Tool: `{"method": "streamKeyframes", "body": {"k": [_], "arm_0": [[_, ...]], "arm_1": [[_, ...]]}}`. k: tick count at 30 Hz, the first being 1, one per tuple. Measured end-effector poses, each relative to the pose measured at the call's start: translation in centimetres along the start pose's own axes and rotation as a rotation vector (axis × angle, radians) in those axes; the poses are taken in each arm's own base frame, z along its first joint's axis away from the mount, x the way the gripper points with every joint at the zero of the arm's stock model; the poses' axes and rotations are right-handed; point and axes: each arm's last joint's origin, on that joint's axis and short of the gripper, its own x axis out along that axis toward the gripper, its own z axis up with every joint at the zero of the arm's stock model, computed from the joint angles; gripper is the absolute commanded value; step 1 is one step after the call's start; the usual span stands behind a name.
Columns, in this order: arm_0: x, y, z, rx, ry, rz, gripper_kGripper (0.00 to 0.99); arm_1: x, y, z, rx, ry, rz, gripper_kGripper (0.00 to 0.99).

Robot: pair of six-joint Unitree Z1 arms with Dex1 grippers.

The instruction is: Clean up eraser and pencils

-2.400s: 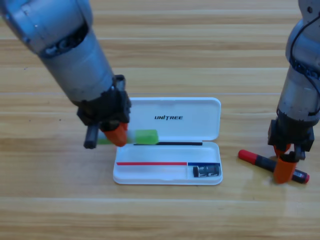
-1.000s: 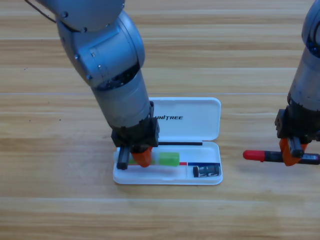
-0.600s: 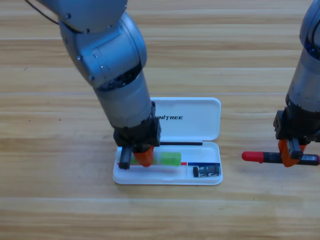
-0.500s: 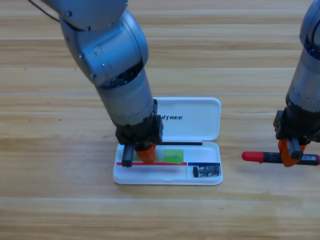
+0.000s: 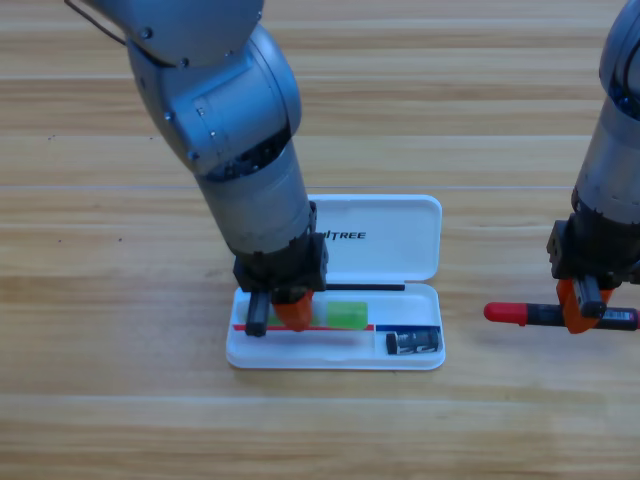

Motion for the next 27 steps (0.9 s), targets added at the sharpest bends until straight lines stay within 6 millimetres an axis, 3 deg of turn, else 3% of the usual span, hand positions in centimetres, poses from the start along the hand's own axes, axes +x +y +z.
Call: {"method": "streamKeyframes", "body": {"k": [27], "arm_0": [[1.3,0.0,0.1,-0.003,0.019,-0.015,0.000]], "arm_1": [[0.1,0.1,-0.1,0.000,0.011,-0.002,0.000]]}}
